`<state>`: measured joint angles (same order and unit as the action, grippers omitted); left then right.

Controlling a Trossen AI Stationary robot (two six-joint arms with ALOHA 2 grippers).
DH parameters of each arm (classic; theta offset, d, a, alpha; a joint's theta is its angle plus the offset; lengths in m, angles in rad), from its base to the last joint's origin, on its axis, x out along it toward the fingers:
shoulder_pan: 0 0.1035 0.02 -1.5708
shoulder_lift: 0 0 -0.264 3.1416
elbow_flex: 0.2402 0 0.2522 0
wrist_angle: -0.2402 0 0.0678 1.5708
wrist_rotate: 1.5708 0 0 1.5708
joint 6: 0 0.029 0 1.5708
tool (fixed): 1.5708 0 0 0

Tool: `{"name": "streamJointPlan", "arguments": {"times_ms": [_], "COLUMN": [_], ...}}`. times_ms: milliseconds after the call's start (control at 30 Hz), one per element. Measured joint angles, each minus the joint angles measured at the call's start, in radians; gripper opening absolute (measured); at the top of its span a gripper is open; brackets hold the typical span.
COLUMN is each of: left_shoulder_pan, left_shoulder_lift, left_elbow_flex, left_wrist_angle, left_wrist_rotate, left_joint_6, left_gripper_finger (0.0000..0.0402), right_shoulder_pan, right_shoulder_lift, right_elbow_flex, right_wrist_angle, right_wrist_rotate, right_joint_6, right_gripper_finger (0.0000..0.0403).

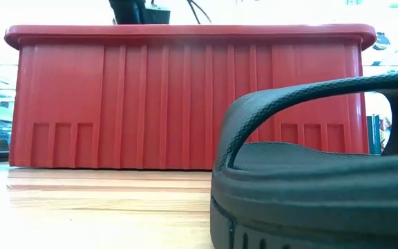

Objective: Pick and place slides into bin
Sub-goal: Put the black slide into the red bin

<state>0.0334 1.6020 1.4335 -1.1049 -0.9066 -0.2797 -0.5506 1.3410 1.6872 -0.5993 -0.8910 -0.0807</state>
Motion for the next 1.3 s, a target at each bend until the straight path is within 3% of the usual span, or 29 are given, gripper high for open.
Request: {"name": "streamJointPlan", "arguments": {"times_ms": [133, 267, 433, 667, 900, 1167, 1300], "left_shoulder_pan": [0.026, 0.034, 0.05, 0.081, 0.107, 0.11, 0.114], "left_shoulder_lift": [-0.045, -0.064, -0.064, -0.065, -0.066, -0.065, -0.065], "left_elbow_flex": [-0.076, -0.17, -0.239, -0.278, -0.278, -0.278, -0.278], "left_wrist_angle": [0.11, 0.221, 0.284, 0.365, 0.354, 0.345, 0.336], "left_wrist_rotate": [0.051, 0.164, 0.222, 0.29, 0.552, 0.6, 0.688], "left_joint_6": [0.052, 0.172, 0.178, 0.213, 0.274, 0.248, 0.262], "left_gripper_finger": [0.0, 0.0, 0.0, 0.0, 0.0, 0.003, 0.0052], "right_shoulder_pan": [0.013, 0.014, 0.014, 0.014, 0.014, 0.014, 0.014], "right_shoulder_lift": [-0.035, -0.072, -0.102, -0.111, -0.111, -0.111, -0.111], "right_elbow_flex": [-0.101, -0.203, -0.288, -0.31, -0.31, -0.31, -0.31], "right_wrist_angle": [0.031, 0.115, 0.186, 0.191, 0.191, 0.192, 0.192], "right_wrist_rotate": [0.03, 0.03, 0.027, 0.027, 0.026, 0.023, 0.007], "right_joint_6": [0.012, 0.058, 0.102, 0.097, 0.095, 0.096, 0.118], "right_gripper_finger": [0.0003, 0.0001, 0.0001, 0.0, 0.0, 0.0, 0.0]}}
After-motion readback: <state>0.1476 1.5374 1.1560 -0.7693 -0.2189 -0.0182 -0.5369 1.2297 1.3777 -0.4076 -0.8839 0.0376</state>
